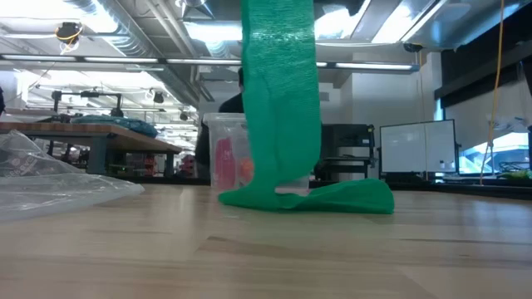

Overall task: Roll bandage
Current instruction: Roll the green bandage

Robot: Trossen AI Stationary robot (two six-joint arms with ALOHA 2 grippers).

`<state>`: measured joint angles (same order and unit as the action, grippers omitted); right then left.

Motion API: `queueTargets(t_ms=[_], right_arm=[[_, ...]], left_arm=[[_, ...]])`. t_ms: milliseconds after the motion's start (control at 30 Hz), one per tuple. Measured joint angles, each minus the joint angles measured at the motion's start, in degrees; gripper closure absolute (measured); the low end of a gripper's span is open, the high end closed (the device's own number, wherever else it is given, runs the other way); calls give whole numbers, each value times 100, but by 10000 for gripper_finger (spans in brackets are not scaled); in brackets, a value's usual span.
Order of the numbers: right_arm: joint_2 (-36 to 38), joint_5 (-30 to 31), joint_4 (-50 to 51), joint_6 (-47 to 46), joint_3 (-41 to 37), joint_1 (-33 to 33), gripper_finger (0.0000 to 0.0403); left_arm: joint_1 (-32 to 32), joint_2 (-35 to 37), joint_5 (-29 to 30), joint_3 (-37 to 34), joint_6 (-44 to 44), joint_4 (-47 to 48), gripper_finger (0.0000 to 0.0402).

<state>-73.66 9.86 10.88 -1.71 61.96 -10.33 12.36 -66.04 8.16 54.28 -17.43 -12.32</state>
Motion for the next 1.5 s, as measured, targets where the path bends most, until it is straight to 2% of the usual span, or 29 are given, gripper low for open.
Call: queueTargets(t_ms=[100,167,300,400,467,567,733,967,1233,1400,1500], right_arm=[[56,43,-21,-96,-159,-249,200],[37,329,-350,-78,-399,-389,206],[-194,1107,-1860,190,-1293,-426,213],[-254,1132,-2947,184,-1813,-379,214],[-232,907,-3467,77,-2000,-393,214],[-248,529,-3377,-47,-2066,-440,214],[-268,606,-3272,-97,-2062,-426,214],[-956,605,-4641,153,-2060,-280,214],[-1339,1126,-5138,412,-2062,-193,214],[-1345,1058,-5254,184,-2062,-99,216],[-1345,1054,-5243,179,-2062,-85,241]], left_arm=[[0,0,-2,0,2,-44,389],[-4,2,0,0,2,-46,389],[-2,2,0,0,-40,-29,389],[-2,2,0,0,-81,-30,389],[-6,2,0,0,-89,-30,389],[-7,2,0,0,-124,-29,389],[-7,2,0,0,-127,-28,389],[-11,2,0,0,-216,-26,389],[-11,2,0,0,-201,-13,389],[-11,2,0,0,-278,-13,389],[-11,2,0,0,-278,-13,389]])
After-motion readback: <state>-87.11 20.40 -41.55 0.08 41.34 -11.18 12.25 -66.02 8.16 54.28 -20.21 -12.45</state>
